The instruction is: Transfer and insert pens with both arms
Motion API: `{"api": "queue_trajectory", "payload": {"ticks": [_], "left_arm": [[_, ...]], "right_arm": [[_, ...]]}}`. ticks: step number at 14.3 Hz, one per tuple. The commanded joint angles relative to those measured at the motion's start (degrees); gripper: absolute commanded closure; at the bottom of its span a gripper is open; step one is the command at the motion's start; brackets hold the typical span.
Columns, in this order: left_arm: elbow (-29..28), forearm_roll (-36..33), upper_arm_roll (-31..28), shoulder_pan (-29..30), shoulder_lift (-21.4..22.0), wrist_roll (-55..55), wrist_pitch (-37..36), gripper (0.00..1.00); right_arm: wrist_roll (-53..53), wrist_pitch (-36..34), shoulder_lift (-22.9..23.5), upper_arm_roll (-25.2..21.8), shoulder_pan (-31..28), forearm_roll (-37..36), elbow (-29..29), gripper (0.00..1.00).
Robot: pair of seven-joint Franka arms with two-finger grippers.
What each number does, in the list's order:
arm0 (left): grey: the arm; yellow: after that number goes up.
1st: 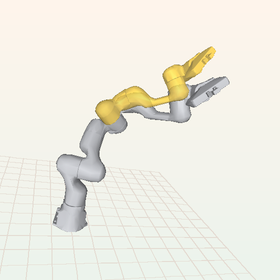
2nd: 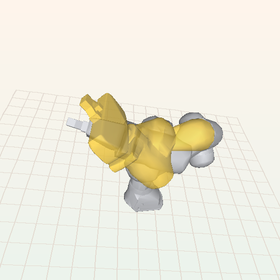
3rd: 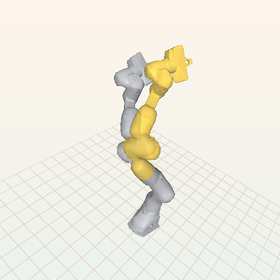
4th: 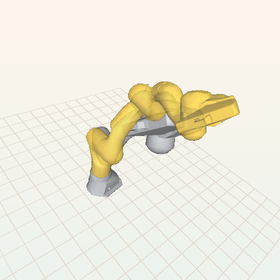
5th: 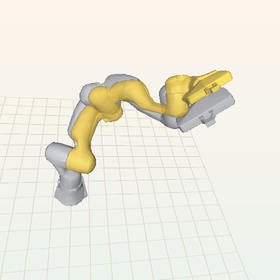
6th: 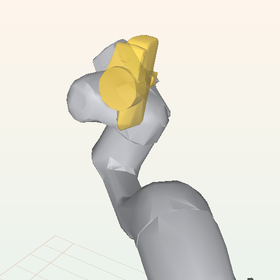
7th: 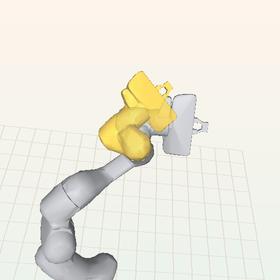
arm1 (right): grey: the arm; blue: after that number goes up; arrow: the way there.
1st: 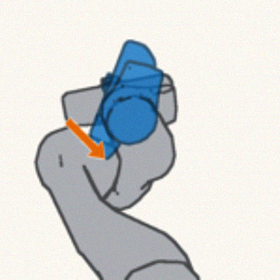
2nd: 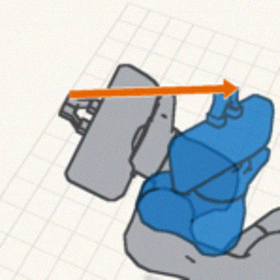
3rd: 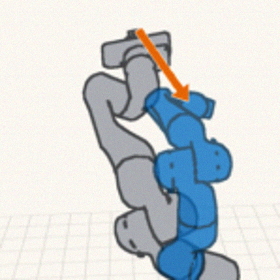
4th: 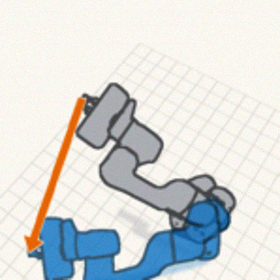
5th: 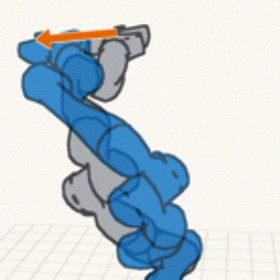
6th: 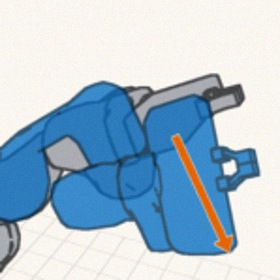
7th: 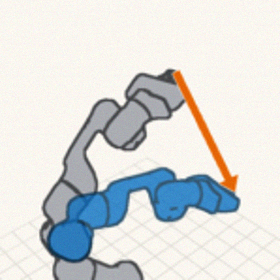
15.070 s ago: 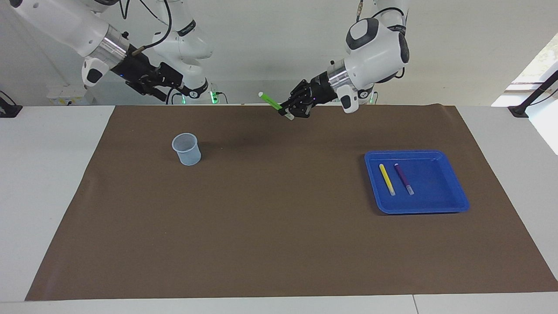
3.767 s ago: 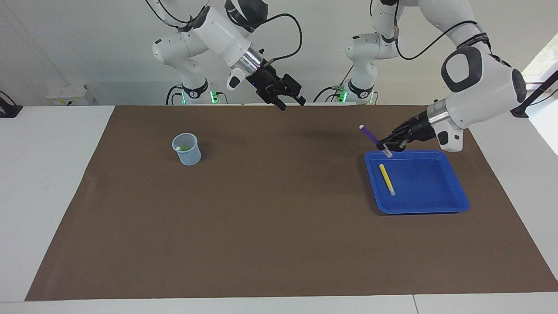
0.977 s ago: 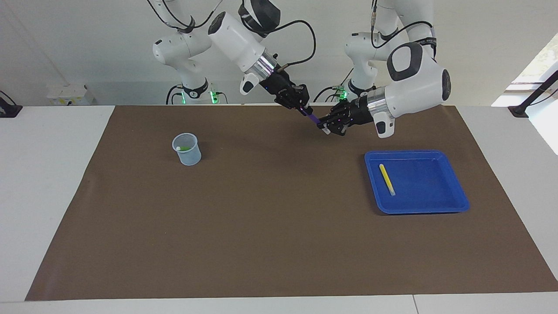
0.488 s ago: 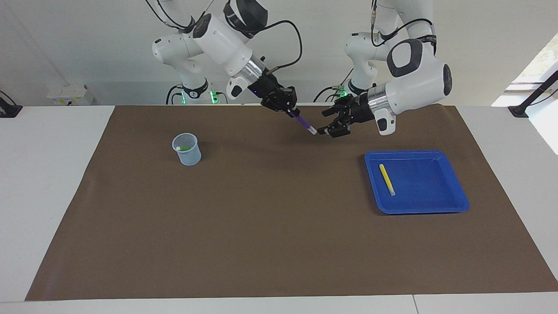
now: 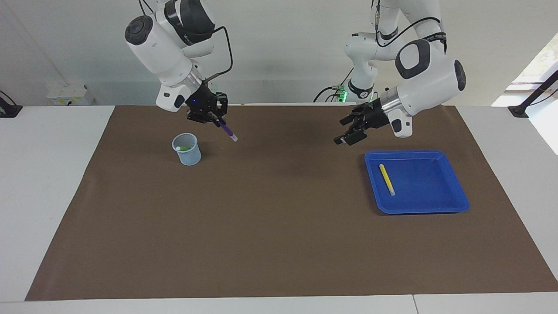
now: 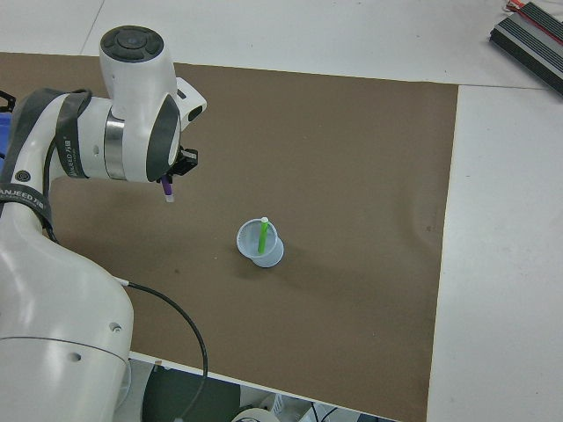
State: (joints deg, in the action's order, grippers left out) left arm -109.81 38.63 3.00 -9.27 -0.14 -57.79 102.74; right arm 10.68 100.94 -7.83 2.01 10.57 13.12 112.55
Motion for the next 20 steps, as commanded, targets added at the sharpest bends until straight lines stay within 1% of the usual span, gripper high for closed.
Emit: {"api": "queue_trajectory", "payload": {"ticks": [1,3,5,7,9,11,12,14,16,17,19,20], "left_arm": [[-1.9,-8.97,0.08,1.53,0.32,7.4,1.49,0.0],[-1.9,-11.11,0.08,3.89,-1.35,15.91,1.85,0.0],[-1.9,-14.79,0.08,5.83,-2.49,25.4,2.99,0.0],[-1.98,-17.95,0.08,7.07,-4.25,34.62,4.65,0.0],[-1.99,-24.35,0.17,8.2,-5.13,43.24,5.71,0.0],[-2.42,-29.9,0.17,8.91,-6.36,51.59,9.12,0.0],[-3.56,-32.27,0.08,9.18,-6.45,55.03,11.58,0.0],[-4.79,-35.36,0.17,9.88,-7.85,58.74,15.37,0.0],[-6.02,-35.73,0.17,9.88,-9.17,60.5,19.32,0.01],[-6.55,-35.73,0.17,9.88,-9.44,61.12,20.82,0.01],[-7.69,-35.73,0.25,9.88,-11.19,62.18,23.72,0.08],[-7.7,-35.73,0.25,9.71,-12.07,62.09,24.78,0.09]], "right_arm": [[9.95,-2.15,0.54,0.98,-2.29,-9.4,-1.19,1.0],[14.53,-1.54,1.32,0.98,-4.67,-11.87,-1.01,1.0],[18.05,-1.01,2.38,1.07,-7.39,-12.59,-0.23,1.0],[18.06,0.65,2.56,1.07,-7.84,-12.5,2.05,1.0],[17.63,3.03,2.12,1.07,-7.84,-12.15,4.6,1.0],[15.53,3.56,2.03,1.15,-7.49,-11.71,5.66,1.0],[14.38,4.0,2.12,1.15,-7.49,-11.71,6.1,1.0],[14.28,5.32,1.51,1.15,-7.75,-11.71,8.47,1.0],[14.28,5.24,1.24,1.15,-8.19,-11.71,9.18,1.0],[14.63,5.23,1.41,1.15,-8.37,-11.71,8.75,1.0],[14.64,4.36,2.64,1.15,-7.76,-11.71,5.86,1.0],[14.46,3.49,2.91,1.33,-7.41,-11.8,4.1,1.0]]}}
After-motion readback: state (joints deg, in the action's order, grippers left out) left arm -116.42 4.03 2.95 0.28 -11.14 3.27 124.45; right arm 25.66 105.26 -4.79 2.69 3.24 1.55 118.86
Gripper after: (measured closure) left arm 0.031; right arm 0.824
